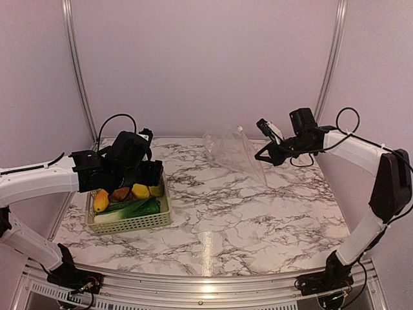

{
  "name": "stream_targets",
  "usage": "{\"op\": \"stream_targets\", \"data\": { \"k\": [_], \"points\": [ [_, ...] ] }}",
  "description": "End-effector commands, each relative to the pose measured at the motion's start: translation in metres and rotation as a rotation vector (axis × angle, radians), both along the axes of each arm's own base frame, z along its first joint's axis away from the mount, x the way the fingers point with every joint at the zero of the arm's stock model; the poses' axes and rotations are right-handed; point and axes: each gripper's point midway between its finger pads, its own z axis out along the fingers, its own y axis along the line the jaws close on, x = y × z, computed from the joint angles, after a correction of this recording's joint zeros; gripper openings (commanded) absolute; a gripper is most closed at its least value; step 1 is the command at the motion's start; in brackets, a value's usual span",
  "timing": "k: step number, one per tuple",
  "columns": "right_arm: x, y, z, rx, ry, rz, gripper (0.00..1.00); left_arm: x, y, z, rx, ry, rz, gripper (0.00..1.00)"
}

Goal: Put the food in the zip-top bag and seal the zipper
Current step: Pick up the fake fruit from the bin.

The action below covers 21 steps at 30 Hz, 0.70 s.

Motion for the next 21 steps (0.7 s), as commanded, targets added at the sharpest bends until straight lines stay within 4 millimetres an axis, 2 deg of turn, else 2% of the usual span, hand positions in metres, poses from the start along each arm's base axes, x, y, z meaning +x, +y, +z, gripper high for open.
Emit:
{"op": "stream_targets", "data": {
  "k": [1,6,9,11,16,21],
  "points": [
    [0.024,-0.015,0.033,-0.012,-0.066,-0.073,0.00,-0.019,0.030,-0.044,0.074,0.173,0.051,0.76],
    [0.054,-0.052,0.058,-0.030,-0.098,-0.164,0.00,-0.025,0.048,-0.065,0.119,0.260,0.044,0.77],
    [0.064,-0.068,0.067,-0.094,-0.144,-0.217,0.00,-0.017,0.066,-0.068,0.116,0.281,0.099,0.77],
    [0.069,-0.078,0.069,-0.140,-0.163,-0.262,0.00,-0.010,0.069,-0.068,0.092,0.281,0.114,0.77],
    [0.075,-0.089,0.071,-0.249,-0.207,-0.367,0.00,0.012,0.054,-0.071,0.015,0.273,0.116,0.76],
    [0.065,-0.068,0.067,-0.257,-0.215,-0.331,0.00,0.040,0.029,-0.088,-0.067,0.308,0.110,0.73]
  ]
}}
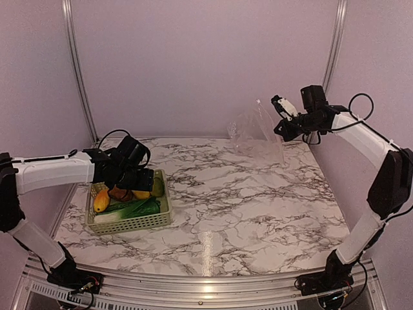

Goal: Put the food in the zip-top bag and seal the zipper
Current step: Pick up the fake fruit from the bin.

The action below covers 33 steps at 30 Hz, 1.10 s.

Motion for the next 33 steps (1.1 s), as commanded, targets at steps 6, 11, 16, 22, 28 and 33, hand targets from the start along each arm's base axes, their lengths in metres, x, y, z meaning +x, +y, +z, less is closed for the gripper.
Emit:
{"op": "stream_targets", "data": {
  "k": [6,11,16,22,28,33],
  "points": [
    [-0.025,0.041,-0.029,-0.008,0.080,0.101,0.00,0.055,-0.034,-0.029,-0.044,0.038,0.006,0.68],
    [-0.031,0.053,-0.037,-0.002,0.102,0.135,0.00,0.068,-0.033,-0.045,0.014,0.068,0.012,0.64],
    [-0.033,0.054,-0.040,-0.002,0.111,0.142,0.00,0.069,-0.035,-0.059,0.027,0.089,0.008,0.59],
    [-0.034,0.055,-0.043,-0.002,0.117,0.148,0.00,0.066,-0.036,-0.064,0.013,0.110,0.003,0.56],
    [-0.033,0.057,-0.044,0.005,0.126,0.157,0.00,0.060,-0.036,-0.078,0.027,0.169,-0.004,0.61],
    [-0.032,0.056,-0.045,-0.003,0.126,0.154,0.00,0.061,-0.038,-0.079,0.022,0.174,-0.004,0.47]
  ]
}}
